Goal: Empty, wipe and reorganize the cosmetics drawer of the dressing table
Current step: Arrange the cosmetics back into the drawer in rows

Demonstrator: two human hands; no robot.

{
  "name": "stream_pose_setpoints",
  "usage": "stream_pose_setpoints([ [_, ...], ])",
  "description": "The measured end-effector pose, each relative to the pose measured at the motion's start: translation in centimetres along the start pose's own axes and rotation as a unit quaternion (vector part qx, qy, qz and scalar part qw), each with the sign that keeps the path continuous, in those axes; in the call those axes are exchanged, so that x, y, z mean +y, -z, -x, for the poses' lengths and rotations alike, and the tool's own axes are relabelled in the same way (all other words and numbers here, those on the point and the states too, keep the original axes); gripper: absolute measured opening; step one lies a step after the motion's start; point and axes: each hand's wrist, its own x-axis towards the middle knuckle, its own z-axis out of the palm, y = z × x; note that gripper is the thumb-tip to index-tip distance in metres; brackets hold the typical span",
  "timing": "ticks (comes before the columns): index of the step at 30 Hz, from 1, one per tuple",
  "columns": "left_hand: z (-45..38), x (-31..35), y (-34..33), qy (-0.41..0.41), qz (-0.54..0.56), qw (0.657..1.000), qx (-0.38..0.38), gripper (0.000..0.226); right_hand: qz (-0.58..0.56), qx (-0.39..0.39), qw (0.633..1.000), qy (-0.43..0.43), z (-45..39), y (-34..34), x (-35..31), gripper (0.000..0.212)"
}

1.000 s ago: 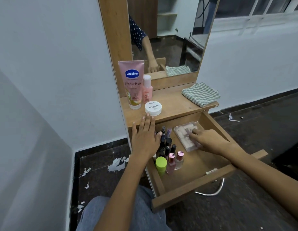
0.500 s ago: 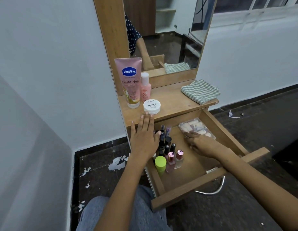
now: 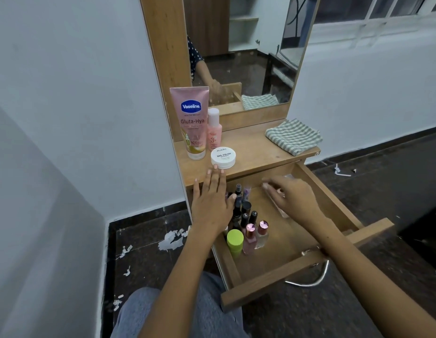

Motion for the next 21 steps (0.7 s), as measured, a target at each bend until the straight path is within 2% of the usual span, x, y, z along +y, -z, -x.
stream_pose_setpoints([
  [2,0.0,0.1,0.1,-0.001,0.003,1.000,-0.002,0.066,-0.050,0.048,0.997,0.028,-1.5,-0.3,-2.2,0.018],
  [4,0.1,0.1,0.3,0.000,0.007,1.000,-0.008,0.066,-0.064,0.050,0.996,0.038,-3.5,-1.1,-3.8,0.024],
  [6,0.1,0.2,0.5,0.001,0.005,1.000,-0.013,0.067,-0.067,0.002,0.997,0.035,-5.5,-2.3,-4.4,0.034],
  [8,0.2,0.3,0.6,0.002,0.001,1.000,-0.018,0.068,-0.059,-0.079,0.994,0.045,-7.2,-3.4,-4.4,0.041],
  [11,0.3,0.3,0.8,0.001,0.004,1.000,-0.024,0.071,-0.061,-0.139,0.988,0.034,-8.5,-4.3,-4.1,0.038],
  [14,0.2,0.3,0.8,-0.002,0.008,1.000,-0.025,0.073,-0.077,-0.102,0.991,0.028,-8.8,-4.2,-4.1,0.029],
  [21,0.2,0.2,0.8,-0.006,0.005,1.000,-0.022,0.070,-0.048,-0.074,0.996,-0.015,-7.8,-2.0,-2.3,0.037],
])
